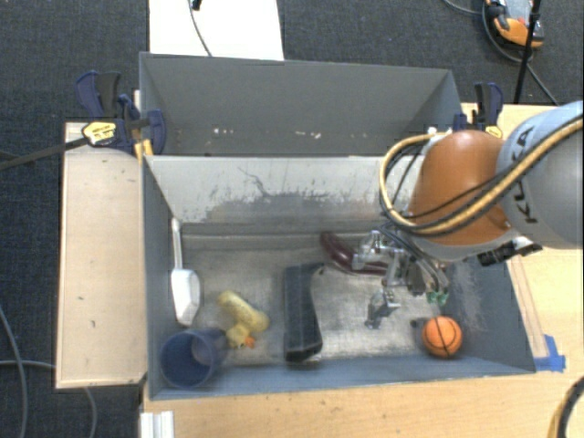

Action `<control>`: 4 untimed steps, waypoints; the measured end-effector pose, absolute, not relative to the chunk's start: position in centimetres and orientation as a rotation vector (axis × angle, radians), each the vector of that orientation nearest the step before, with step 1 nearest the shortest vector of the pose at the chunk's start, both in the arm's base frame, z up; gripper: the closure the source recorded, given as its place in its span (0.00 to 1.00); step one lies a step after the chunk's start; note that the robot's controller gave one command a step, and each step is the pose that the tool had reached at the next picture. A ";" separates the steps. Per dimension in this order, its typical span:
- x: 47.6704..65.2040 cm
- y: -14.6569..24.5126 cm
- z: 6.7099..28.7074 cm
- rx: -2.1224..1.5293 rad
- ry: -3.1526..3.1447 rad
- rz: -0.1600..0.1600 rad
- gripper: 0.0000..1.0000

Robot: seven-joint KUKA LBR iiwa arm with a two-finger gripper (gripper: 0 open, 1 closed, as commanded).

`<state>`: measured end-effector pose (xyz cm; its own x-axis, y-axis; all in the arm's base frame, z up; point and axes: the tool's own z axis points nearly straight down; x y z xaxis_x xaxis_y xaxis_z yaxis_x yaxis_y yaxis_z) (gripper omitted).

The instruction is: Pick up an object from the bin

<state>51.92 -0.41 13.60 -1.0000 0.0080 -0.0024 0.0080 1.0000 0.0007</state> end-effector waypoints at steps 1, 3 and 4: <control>57.7 -0.7 9.0 0.121 3.133 0.003 0.00; 57.3 -0.5 9.5 0.609 3.078 0.001 0.00; 57.8 1.5 7.9 0.329 3.123 0.001 0.00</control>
Offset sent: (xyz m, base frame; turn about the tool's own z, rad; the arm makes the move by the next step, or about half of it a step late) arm 0.0685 -0.0021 0.0016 -0.0718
